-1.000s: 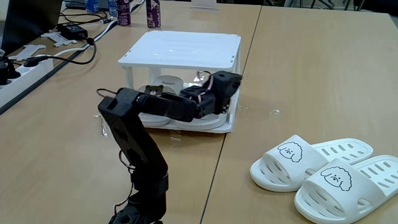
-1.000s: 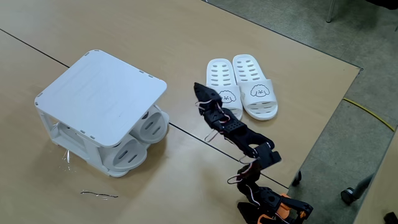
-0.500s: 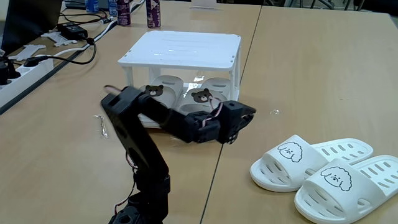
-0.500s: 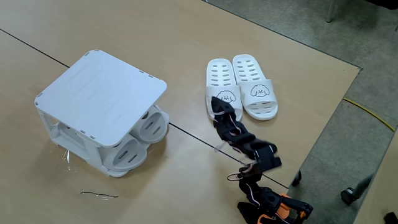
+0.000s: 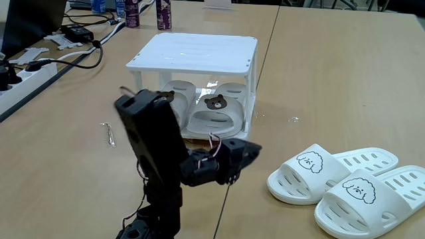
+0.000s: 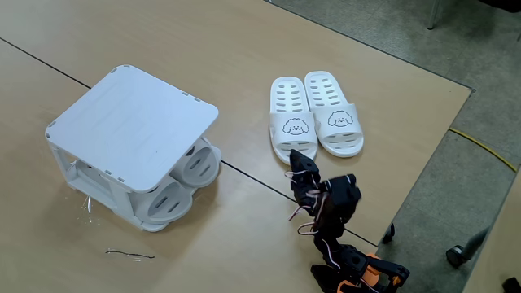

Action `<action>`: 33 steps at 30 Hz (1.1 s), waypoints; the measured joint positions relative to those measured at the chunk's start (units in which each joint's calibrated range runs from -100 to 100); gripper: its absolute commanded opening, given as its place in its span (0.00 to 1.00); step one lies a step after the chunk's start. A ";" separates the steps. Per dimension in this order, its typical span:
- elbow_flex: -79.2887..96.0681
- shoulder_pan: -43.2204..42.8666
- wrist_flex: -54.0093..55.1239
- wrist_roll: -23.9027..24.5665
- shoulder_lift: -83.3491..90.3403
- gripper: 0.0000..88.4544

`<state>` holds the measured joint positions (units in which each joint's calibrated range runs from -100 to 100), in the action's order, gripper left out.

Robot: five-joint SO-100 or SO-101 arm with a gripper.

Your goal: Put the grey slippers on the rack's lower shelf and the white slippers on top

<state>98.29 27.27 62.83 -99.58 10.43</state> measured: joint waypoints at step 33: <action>-44.47 6.74 11.42 0.00 -41.48 0.30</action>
<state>53.82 34.01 74.25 -99.58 -31.05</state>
